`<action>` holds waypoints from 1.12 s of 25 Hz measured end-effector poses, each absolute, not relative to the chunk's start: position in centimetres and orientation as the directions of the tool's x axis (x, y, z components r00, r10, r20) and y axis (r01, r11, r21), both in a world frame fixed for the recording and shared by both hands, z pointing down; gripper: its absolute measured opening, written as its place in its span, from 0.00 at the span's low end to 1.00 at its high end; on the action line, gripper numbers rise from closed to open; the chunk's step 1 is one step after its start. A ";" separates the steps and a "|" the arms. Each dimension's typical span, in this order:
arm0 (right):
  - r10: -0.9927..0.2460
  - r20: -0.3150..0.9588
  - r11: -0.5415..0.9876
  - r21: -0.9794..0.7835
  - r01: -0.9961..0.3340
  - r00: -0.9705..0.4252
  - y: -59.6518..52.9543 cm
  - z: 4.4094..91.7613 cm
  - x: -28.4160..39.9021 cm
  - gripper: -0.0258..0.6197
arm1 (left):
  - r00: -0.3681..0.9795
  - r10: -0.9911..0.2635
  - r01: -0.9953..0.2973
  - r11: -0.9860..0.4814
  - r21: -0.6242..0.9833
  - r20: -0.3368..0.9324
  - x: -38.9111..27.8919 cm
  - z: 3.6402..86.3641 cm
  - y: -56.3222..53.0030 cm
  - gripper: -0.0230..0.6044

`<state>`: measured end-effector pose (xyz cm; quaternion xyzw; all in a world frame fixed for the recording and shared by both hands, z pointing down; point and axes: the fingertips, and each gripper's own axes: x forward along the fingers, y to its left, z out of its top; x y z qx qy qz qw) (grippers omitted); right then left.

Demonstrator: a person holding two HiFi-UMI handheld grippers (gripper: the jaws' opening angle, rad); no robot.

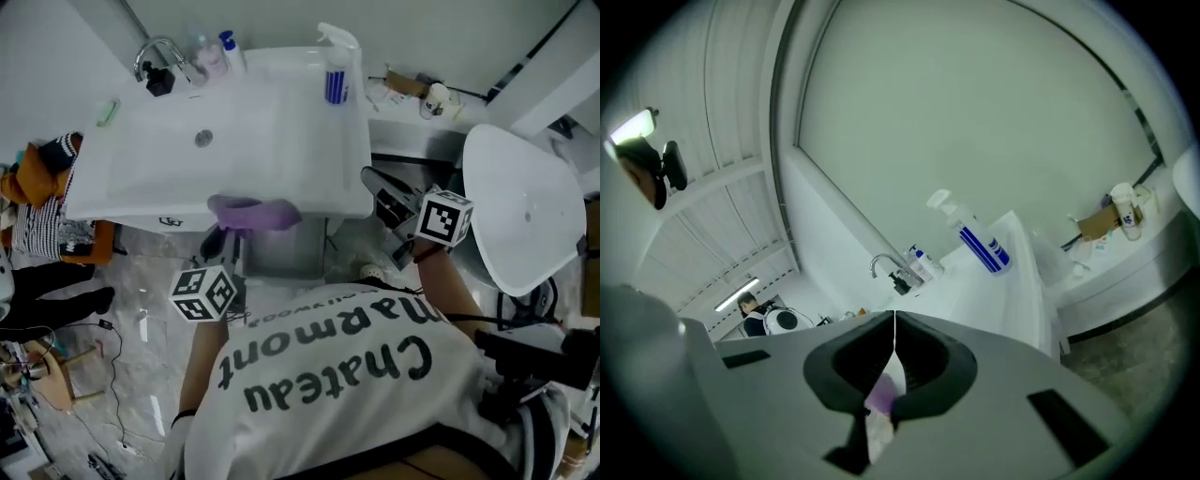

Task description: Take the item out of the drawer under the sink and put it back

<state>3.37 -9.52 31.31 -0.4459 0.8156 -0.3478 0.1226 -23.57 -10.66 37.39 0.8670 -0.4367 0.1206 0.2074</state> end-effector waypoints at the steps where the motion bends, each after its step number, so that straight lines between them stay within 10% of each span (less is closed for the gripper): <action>1: -0.801 0.111 0.373 -0.676 -0.635 -0.589 -10.0 31.0 3.8 0.06 | 0.582 -0.721 -0.813 -0.527 0.246 0.377 -23.1 36.7 -10.9 0.10; 28: -0.464 0.035 0.739 -0.536 -0.409 -0.885 -11.7 25.6 13.0 0.06 | 0.206 -0.973 -0.938 -0.165 0.304 0.108 -13.4 27.9 -4.2 0.10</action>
